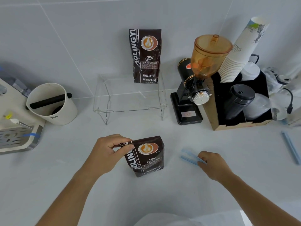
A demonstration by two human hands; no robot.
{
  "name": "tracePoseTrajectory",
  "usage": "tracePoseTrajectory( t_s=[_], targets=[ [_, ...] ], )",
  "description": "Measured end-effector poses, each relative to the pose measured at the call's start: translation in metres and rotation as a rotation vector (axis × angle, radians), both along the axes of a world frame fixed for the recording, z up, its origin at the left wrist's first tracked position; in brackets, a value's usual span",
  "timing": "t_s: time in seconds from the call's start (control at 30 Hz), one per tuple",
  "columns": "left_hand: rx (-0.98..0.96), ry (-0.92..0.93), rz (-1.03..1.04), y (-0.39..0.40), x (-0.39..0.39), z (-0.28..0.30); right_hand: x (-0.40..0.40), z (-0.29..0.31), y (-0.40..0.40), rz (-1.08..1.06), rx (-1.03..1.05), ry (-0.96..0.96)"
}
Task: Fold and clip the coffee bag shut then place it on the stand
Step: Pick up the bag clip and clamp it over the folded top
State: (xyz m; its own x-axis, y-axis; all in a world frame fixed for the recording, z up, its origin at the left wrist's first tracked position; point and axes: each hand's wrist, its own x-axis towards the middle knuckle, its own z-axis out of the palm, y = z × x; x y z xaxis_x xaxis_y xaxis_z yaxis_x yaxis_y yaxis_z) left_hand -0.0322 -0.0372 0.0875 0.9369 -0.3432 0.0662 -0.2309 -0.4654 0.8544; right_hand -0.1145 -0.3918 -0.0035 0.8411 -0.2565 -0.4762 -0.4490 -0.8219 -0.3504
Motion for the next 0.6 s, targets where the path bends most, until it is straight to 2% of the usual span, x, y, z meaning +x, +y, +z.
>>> tracePoseTrajectory(
  t_s=[0.27, 0.6],
  targets=[
    [-0.038, 0.044, 0.031, -0.004, 0.003, 0.002, 0.004, 0.044, 0.006, -0.136, 0.25, -0.169],
    [-0.055, 0.062, 0.048, -0.005, 0.003, 0.003, 0.021, 0.101, 0.02, -0.33, 0.399, -0.151]
  ],
)
